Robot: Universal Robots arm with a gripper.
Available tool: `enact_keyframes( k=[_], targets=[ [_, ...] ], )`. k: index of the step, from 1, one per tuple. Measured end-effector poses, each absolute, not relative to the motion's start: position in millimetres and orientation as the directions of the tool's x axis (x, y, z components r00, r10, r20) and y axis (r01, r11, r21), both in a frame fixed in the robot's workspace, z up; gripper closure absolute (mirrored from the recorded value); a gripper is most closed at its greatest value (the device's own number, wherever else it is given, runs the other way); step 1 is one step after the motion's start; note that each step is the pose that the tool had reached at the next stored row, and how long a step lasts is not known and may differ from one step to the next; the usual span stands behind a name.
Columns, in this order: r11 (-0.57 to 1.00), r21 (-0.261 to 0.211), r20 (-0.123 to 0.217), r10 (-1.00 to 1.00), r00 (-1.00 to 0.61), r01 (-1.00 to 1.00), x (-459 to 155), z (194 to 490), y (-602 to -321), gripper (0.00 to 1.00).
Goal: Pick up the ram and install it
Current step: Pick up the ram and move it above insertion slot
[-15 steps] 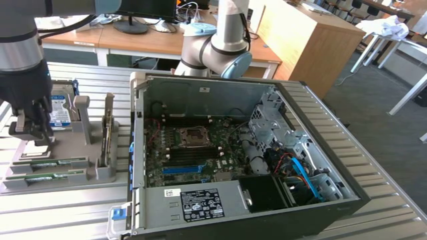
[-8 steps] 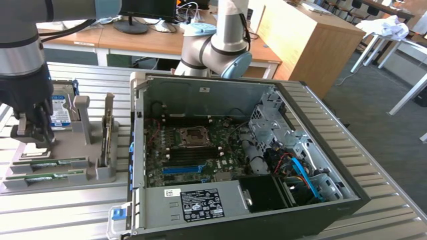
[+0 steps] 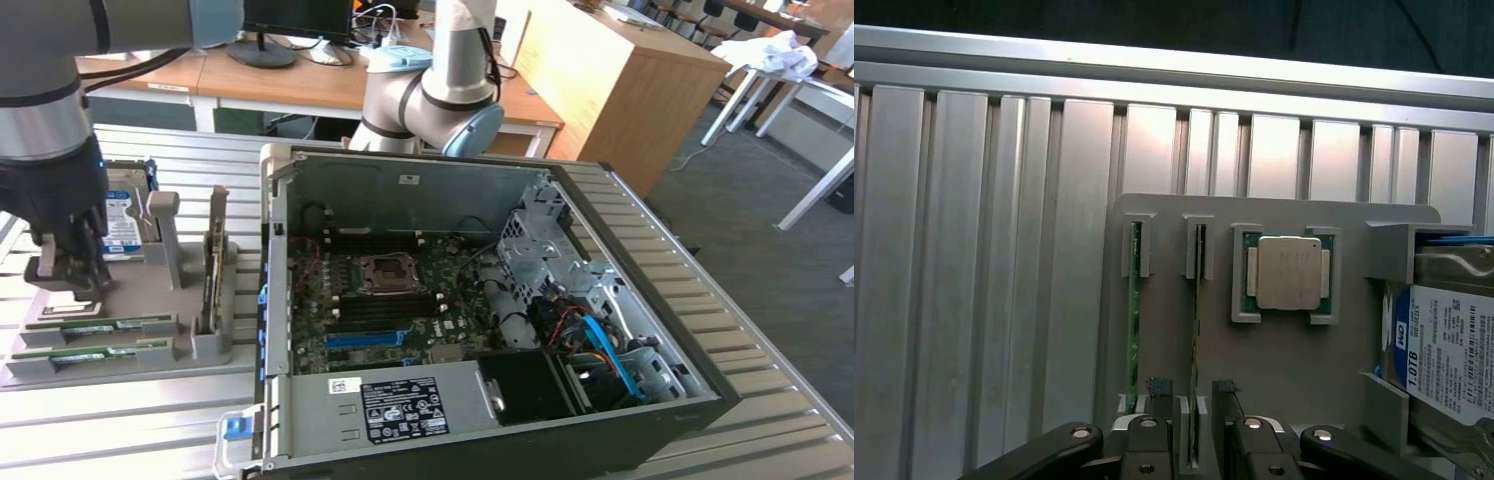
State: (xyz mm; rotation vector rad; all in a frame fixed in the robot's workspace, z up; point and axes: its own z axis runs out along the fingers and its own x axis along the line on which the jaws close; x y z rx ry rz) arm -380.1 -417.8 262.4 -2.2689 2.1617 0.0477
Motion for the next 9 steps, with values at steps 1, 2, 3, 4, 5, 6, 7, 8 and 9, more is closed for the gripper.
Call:
enact_keyframes(
  k=[1,2,3,4,5,6,7,8,9],
  targets=[
    [-0.049,0.016,-0.027,-0.998,0.048,-0.999,-380.1,261.2,-417.8,0.7],
    [-0.049,0.016,-0.027,-0.998,0.048,-0.999,-380.1,260.0,-417.8,0.7],
    [-0.049,0.016,-0.028,-0.998,0.048,-0.999,-380.1,258.7,-417.8,0.7],
    [-0.049,0.016,-0.028,-0.998,0.048,-0.999,-380.1,257.3,-417.8,0.7],
    [-0.049,0.016,-0.028,-0.998,0.048,-0.999,-380.1,255.8,-417.8,0.7],
    [-0.049,0.016,-0.028,-0.998,0.048,-0.999,-380.1,254.3,-417.8,0.7],
    [-0.049,0.016,-0.028,-0.998,0.048,-0.999,-380.1,252.8,-417.8,0.7],
    [-0.049,0.016,-0.028,-0.998,0.048,-0.999,-380.1,251.4,-417.8,0.7],
    [-0.049,0.015,-0.028,-0.998,0.048,-0.999,-380.1,249.9,-417.8,0.7]
  ],
)
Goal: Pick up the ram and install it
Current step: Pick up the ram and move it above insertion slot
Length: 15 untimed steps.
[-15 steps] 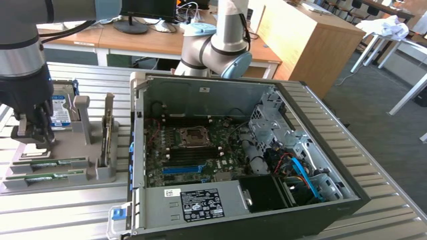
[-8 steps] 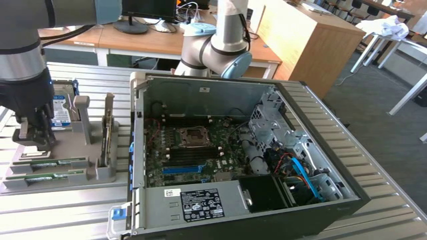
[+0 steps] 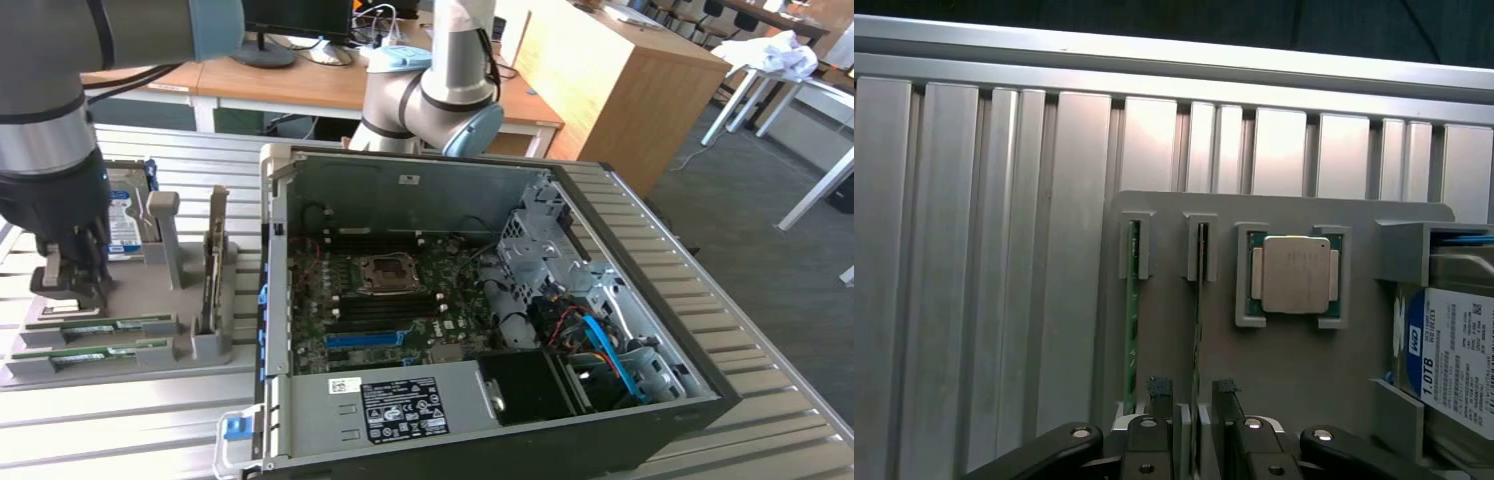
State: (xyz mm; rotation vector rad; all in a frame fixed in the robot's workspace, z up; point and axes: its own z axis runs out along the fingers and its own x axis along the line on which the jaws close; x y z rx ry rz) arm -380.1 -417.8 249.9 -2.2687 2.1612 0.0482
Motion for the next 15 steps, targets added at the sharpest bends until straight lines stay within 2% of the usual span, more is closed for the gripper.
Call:
enact_keyframes(
  k=[15],
  targets=[
    [-0.049,0.016,-0.028,-0.998,0.048,-0.999,-380.1,234.5,-417.9,0.7]
  ],
)
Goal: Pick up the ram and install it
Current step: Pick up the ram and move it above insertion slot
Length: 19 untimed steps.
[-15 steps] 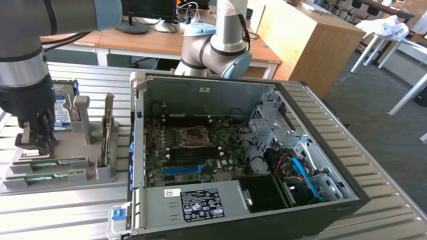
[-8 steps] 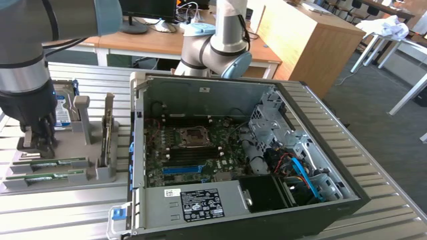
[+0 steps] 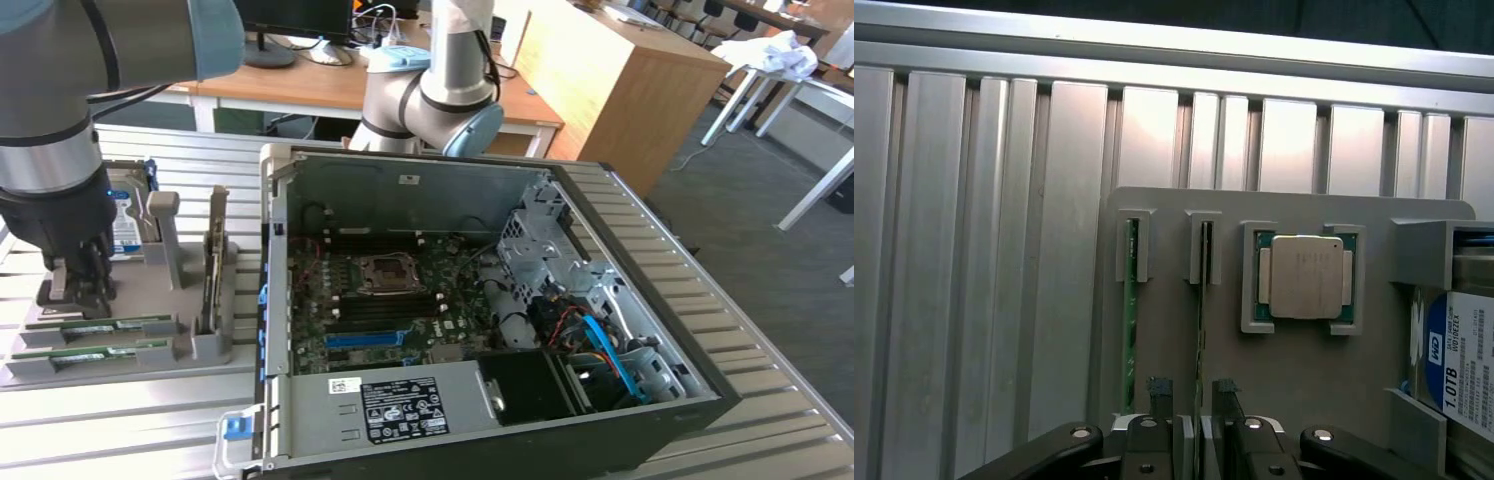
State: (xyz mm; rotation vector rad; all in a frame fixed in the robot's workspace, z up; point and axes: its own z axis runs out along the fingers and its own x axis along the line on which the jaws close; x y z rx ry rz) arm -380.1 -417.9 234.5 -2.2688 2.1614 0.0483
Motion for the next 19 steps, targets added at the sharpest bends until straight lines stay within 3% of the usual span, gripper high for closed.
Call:
enact_keyframes(
  k=[19],
  targets=[
    [-0.049,0.016,-0.028,-0.998,0.048,-0.999,-380.1,234.3,-432.5,0.7]
  ],
)
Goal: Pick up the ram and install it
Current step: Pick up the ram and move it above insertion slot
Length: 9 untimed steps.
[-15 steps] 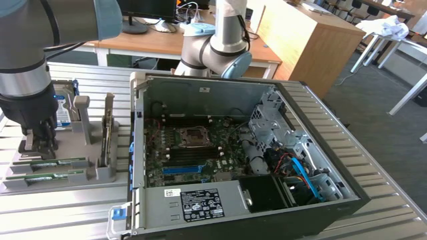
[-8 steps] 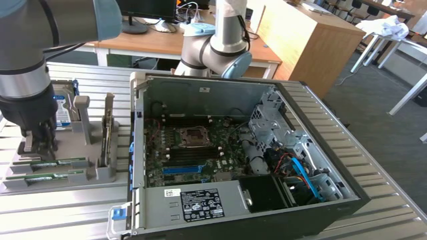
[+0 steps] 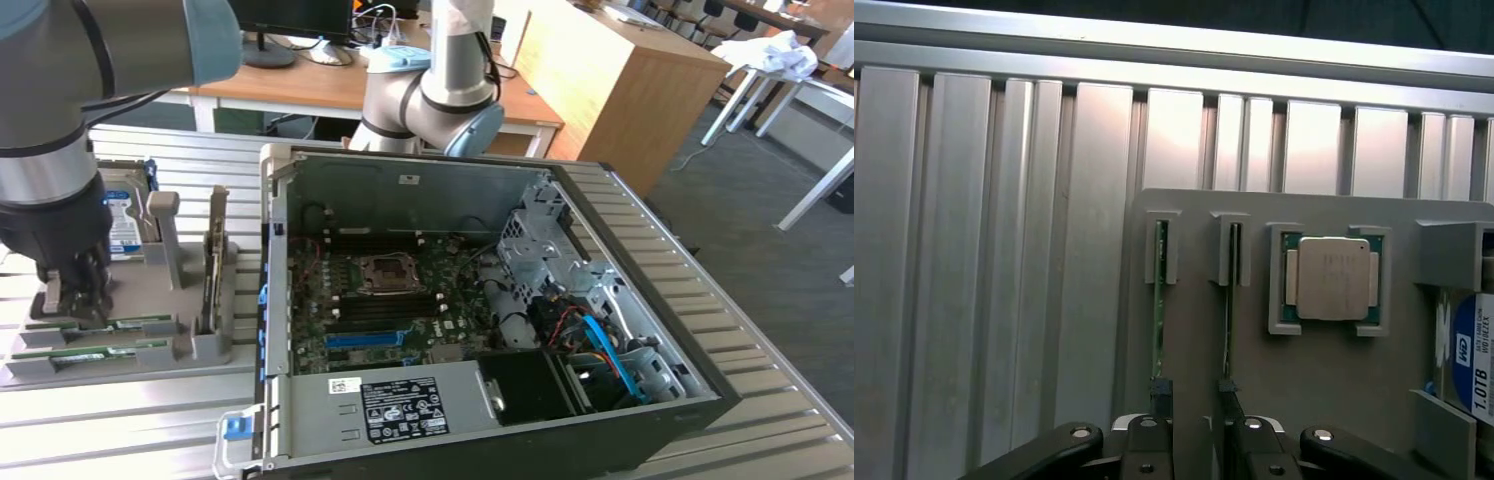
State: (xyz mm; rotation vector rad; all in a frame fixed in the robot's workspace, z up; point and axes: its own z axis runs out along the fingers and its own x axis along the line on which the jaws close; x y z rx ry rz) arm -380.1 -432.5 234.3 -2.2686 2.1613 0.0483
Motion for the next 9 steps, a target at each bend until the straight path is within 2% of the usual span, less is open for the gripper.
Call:
enact_keyframes(
  k=[9],
  targets=[
    [-0.049,0.015,-0.028,-0.998,0.048,-0.999,-380.1,234.3,-444.5,0.7]
  ],
)
